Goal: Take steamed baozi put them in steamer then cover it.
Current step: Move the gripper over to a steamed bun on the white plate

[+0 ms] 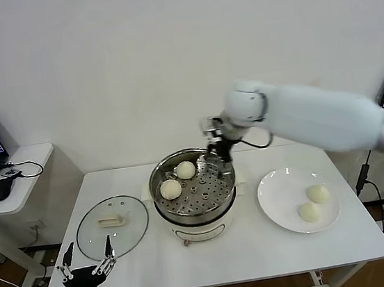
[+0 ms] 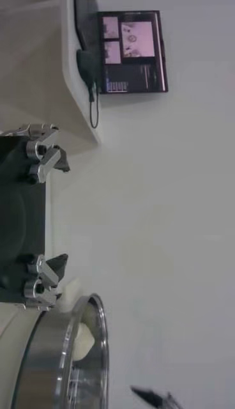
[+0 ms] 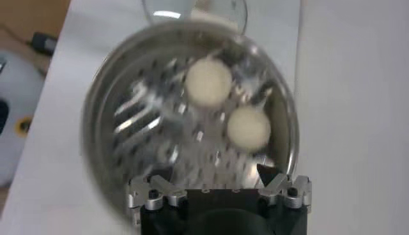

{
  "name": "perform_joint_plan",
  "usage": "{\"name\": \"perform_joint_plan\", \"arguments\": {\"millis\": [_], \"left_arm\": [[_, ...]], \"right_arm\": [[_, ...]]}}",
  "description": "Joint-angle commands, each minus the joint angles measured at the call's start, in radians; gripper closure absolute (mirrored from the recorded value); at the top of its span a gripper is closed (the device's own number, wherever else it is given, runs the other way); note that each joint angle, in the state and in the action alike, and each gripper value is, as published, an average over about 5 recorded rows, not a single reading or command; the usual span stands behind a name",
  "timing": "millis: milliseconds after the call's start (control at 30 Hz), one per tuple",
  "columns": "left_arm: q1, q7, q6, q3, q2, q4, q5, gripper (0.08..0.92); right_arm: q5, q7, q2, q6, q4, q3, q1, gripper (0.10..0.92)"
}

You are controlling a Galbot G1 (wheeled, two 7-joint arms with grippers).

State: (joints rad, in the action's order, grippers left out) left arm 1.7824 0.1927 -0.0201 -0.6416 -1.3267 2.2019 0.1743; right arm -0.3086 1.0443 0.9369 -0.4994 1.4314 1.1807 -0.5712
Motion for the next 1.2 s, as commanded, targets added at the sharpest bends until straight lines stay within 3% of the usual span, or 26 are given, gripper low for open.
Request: {"name": "perform_joint_plan", "arguments": {"millis": [33, 267, 533, 1200], "left_arm": [[0.005, -0.001, -0.001, 0.001, 0.003, 0.003, -0.003, 0.177], [0.007, -0.001, -0.001, 0.000, 0.006, -0.008, -0.010, 0.177], [0.018, -0.002, -0.002, -0.006, 0.008, -0.016, -0.014, 0.177], [0.047, 0.000, -0.006, -0.017, -0.004, -0.015, -0.029, 0.177]], "right_arm": [[0.227, 0.105, -0.420, 0.112, 0.176, -0.022, 0.034, 0.203], [0.395, 0.105, -0.540, 0.208, 0.152, -0.263, 0.350, 0.203], [0.532, 0.118, -0.542, 0.290, 0.036, -0.608, 0.757, 0.203], [0.596, 0.041, -0.308, 0.335, -0.154, -0.698, 0.885, 0.203]]}}
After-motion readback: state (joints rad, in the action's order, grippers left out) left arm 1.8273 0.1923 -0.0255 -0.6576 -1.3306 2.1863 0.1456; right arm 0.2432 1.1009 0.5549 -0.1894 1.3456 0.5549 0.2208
